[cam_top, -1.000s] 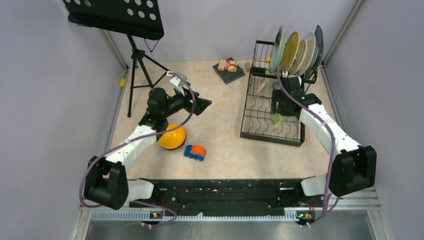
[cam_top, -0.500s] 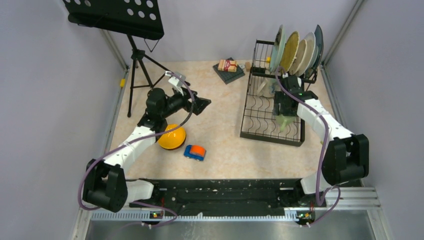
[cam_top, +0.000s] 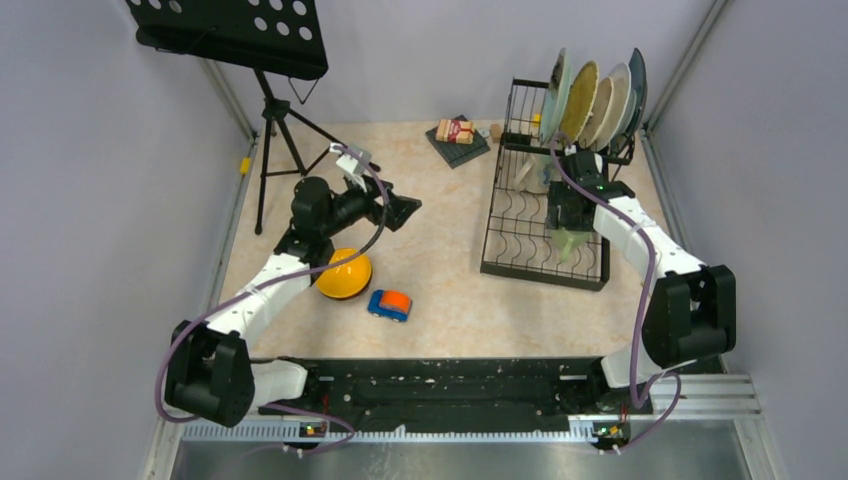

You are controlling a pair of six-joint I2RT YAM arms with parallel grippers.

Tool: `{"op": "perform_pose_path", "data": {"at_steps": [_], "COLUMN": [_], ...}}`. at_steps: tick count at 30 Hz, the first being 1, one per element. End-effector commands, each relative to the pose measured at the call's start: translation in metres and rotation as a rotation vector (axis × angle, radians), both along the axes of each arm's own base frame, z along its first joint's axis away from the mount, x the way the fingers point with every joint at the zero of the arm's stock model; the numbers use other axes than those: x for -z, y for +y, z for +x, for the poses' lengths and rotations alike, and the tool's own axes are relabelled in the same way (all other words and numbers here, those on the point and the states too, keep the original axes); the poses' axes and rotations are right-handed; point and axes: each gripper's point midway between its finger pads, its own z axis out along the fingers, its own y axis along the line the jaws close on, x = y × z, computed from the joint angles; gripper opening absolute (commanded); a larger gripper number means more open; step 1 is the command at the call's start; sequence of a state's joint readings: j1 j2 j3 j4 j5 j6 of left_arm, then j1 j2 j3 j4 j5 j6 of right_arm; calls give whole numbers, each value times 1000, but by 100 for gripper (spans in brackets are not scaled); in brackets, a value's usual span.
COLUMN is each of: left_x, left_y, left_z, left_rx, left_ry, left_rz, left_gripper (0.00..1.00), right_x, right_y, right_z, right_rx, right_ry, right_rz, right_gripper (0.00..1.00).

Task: Load the mixed dishes into the dish rack
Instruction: Turn the cup upside down in the dish rack.

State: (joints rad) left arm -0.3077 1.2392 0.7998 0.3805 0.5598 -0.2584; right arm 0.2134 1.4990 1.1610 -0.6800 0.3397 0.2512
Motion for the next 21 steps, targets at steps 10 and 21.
{"op": "perform_pose_path", "data": {"at_steps": [10,21], "left_x": [-16,-14], "left_y": [0,0], "left_z": [-4,-4], "left_rx": [6,9], "left_ry": [-60,-53], "left_rz": [-12,-11], "left_gripper": [98,99], "right_x": [-28,-35], "right_y": [-8,-3], "right_z": [20,22], "right_rx": [24,-6], "right_ry": [-127,-154], "right_rz": [11,32], "right_gripper": [68,83]}}
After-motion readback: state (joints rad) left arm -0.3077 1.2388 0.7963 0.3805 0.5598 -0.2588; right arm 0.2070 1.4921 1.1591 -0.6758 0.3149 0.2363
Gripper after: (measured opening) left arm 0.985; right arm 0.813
